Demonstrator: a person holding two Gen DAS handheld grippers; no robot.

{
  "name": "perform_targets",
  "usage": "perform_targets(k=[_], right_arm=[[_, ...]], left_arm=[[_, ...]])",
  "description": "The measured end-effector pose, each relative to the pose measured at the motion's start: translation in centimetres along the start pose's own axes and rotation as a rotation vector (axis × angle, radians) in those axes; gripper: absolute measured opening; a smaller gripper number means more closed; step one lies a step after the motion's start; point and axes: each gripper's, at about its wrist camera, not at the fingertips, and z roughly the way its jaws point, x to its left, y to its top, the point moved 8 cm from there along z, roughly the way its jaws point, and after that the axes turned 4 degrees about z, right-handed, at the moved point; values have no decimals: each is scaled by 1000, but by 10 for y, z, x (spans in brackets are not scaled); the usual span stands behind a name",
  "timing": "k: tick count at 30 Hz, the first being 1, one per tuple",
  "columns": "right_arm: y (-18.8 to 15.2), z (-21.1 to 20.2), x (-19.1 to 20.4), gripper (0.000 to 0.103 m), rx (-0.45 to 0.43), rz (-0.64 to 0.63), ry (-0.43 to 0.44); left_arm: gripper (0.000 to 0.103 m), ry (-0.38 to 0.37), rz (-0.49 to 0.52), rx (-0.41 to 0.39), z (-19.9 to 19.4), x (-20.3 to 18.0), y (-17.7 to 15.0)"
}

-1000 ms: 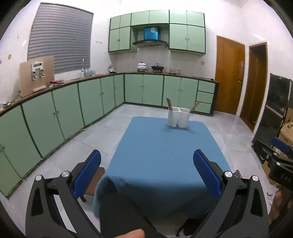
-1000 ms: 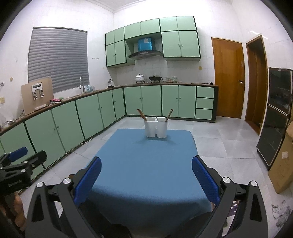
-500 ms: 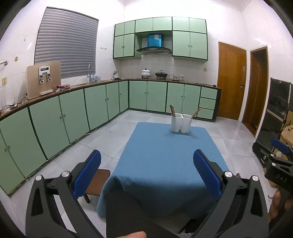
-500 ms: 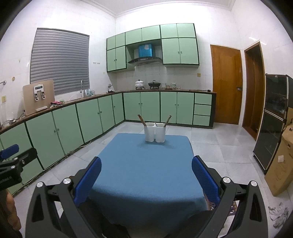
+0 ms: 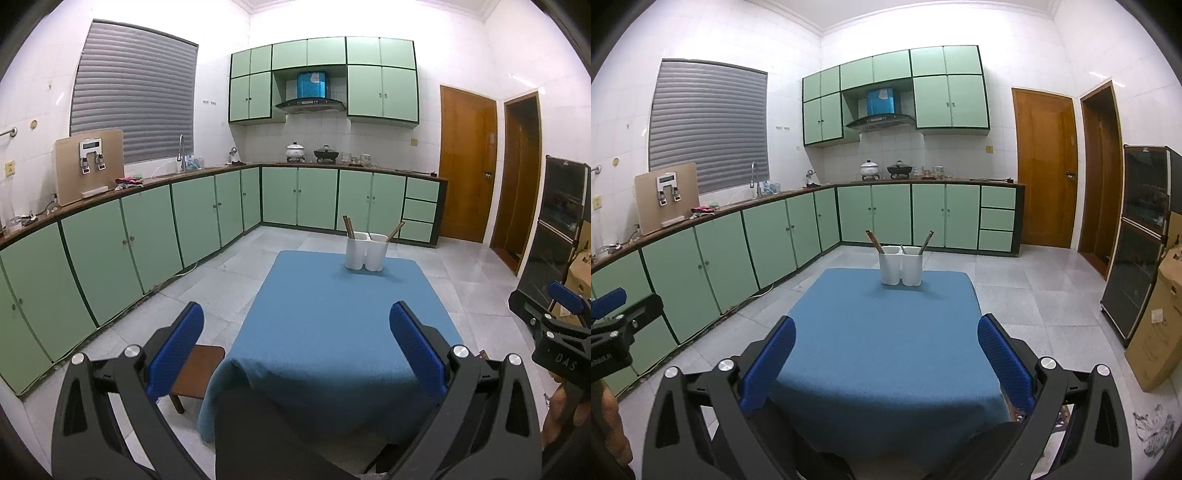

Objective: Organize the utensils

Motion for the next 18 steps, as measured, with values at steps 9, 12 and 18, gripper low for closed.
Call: perform_targets(k=[9,12,18], right_arm=[[4,-6,-1,97,-23,4,-11],[4,-6,-1,97,-24,5,-12],[4,-7,-2,97,-27,4,-14]], left_arm=[[98,-4,-11,-14,-5,2,2],[98,-4,-15,-15,-6,2,3],[98,-5,-18,-19,-7,1,4]])
